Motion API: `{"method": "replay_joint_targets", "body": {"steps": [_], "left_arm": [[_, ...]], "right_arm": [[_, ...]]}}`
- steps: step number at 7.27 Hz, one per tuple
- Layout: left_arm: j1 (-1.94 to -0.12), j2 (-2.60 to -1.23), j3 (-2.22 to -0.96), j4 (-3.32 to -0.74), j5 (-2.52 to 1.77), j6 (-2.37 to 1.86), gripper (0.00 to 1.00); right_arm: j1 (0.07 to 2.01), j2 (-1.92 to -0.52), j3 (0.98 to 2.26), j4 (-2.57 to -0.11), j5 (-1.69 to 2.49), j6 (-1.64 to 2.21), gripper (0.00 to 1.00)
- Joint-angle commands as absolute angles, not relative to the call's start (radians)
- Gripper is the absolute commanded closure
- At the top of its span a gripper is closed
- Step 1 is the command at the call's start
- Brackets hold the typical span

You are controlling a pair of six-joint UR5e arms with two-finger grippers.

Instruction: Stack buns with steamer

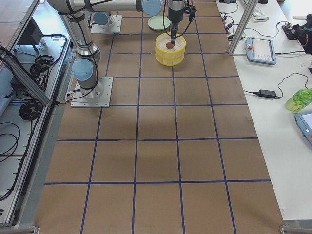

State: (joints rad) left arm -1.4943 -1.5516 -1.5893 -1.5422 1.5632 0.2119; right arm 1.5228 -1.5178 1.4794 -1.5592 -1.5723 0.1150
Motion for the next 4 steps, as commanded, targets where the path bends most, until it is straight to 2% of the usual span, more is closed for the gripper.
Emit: {"method": "replay_joint_targets", "body": {"steps": [1, 4], "left_arm": [[-1.494, -1.546, -1.588, -1.557, 1.597, 0.213, 0.0], [-1.505, -1.542, -1.586, -1.557, 1.592, 0.21, 0.0]], "right_arm": [[1.523, -1.517, 1.48, -1.559, -1.572, 0.114, 0.0], [1.526, -1.517, 1.48, -1.559, -1.568, 0.115, 0.0]]}}
